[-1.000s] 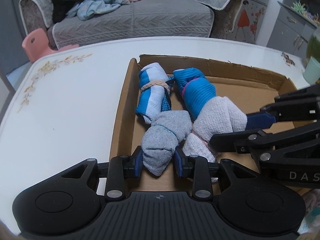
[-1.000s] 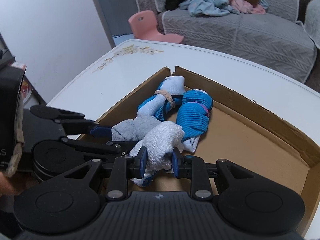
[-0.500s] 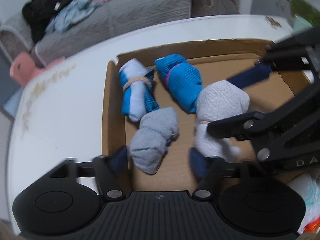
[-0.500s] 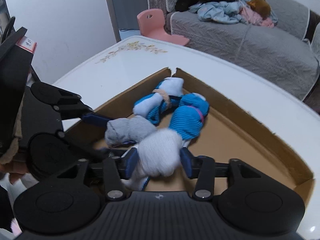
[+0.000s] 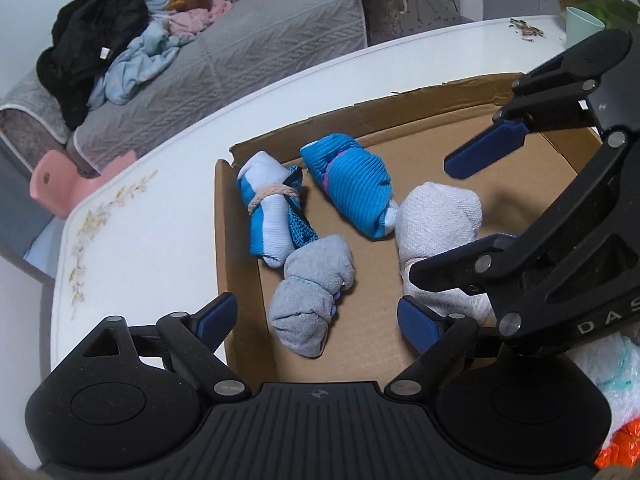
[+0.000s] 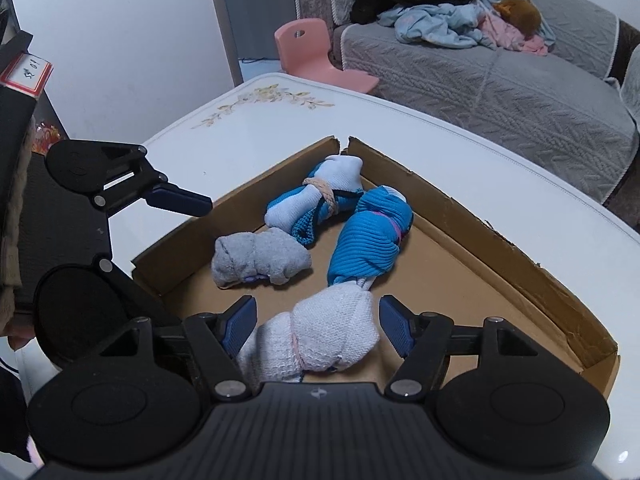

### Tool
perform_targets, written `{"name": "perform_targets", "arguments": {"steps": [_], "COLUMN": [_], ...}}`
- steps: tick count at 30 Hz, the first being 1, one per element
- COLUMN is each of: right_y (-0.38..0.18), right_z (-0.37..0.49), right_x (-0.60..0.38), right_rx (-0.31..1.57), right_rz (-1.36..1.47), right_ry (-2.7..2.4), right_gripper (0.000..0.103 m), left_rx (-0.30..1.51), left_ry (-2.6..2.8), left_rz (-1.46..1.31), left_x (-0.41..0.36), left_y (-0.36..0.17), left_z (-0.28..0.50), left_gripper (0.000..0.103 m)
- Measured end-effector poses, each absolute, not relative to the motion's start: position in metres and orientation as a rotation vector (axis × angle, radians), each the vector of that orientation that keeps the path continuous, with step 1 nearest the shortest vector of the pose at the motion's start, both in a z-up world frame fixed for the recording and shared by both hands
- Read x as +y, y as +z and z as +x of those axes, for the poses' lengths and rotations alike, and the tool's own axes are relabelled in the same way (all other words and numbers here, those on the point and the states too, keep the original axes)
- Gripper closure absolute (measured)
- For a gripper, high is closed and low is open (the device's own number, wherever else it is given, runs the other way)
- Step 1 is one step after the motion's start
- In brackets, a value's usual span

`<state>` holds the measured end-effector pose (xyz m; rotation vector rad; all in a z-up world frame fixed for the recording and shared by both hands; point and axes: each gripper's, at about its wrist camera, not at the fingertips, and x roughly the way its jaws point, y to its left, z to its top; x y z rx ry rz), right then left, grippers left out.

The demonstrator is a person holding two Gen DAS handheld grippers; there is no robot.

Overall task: Organize objects
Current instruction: 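Carry the grey and white socks into the tray and open both grippers, then grasp the plastic-wrapped bundle with the left gripper while the right grasps the white striped sock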

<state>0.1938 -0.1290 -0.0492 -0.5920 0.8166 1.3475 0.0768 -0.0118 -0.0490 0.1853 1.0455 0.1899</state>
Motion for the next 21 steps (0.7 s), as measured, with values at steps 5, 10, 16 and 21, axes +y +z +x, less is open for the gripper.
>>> {"name": "perform_targets", "arguments": {"steps": [5, 10, 16, 21], "right_y": [-0.042, -0.020, -0.008, 0.000], "right_z": [0.193, 0.189, 0.168, 0.142], "right_x": [-0.132, -0.146, -0.164, -0.193], "right_rx": [0.799, 0.754, 0.738, 0.700], "right_rz": [-0.591, -0.545, -0.559, -0.586], "right_ry": [1.349, 1.355, 1.365, 1.347], "right_gripper": [0.030, 0.024, 0.019, 0.012], "left_rx": [1.042, 1.026, 1.015, 1.038], "left_ry": [0.161, 0.129, 0.050, -0.014], "left_rz": [0.144, 0.169, 0.287, 0.354], "left_x": [-0.009, -0.005, -0.007, -0.003], "left_y": [-0.033, -0.009, 0.007, 0.002], "left_z": [0.067, 0.043, 0.004, -0.032], "left_gripper": [0.011, 0.006, 0.002, 0.001]}}
